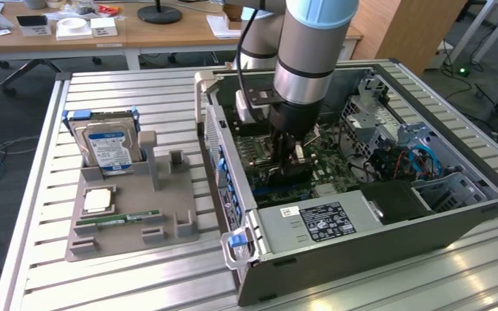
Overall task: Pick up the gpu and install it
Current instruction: 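Insert the gpu into the slot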
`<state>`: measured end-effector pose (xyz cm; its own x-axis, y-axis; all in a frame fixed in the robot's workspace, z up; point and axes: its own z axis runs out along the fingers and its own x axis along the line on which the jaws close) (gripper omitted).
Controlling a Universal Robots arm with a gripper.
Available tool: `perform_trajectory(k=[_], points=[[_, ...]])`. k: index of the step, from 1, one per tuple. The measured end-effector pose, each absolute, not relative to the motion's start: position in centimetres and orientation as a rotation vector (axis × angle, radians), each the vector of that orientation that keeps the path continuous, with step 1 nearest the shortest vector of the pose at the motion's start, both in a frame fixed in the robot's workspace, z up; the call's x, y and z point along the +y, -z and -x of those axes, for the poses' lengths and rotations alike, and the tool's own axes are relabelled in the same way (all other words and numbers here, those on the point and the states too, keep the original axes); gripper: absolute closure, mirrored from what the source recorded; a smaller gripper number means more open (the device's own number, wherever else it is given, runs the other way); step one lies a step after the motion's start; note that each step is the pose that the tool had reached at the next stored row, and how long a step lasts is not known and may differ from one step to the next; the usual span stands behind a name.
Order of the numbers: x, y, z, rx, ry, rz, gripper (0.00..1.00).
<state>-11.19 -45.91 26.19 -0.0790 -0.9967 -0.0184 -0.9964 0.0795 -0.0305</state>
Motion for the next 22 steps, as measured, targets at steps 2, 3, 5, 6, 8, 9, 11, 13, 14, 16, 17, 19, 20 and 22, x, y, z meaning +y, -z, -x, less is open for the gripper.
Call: perform_trajectory(k=[2,3,5,6,8,9,11,13,14,16,17,19,20,22], points=[[-45.9,-26.9,11.2,2.282,0.015,2.108,0.54],[-45.9,-27.3,11.2,2.282,0.015,2.108,0.54],[-45.9,-28.0,11.2,2.283,0.016,2.108,0.54],[-45.9,-28.4,11.2,2.283,0.016,2.108,0.54],[-45.9,-29.1,11.2,2.282,0.016,2.108,0.54],[-45.9,-29.5,11.2,2.282,0.016,2.108,0.54],[-45.9,-30.3,11.2,2.282,0.016,2.108,0.54],[-45.9,-31.1,11.2,2.282,0.016,2.108,0.54],[-45.9,-31.5,11.2,2.282,0.016,2.108,0.54],[-45.9,-32.1,11.2,2.282,0.016,2.108,0.54],[-45.9,-32.3,11.2,2.282,0.017,2.108,0.54],[-45.9,-32.7,11.2,2.282,0.017,2.108,0.54],[-45.9,-32.9,11.2,2.282,0.017,2.108,0.54],[-45.9,-33.5,11.2,2.281,0.018,2.107,0.54]])
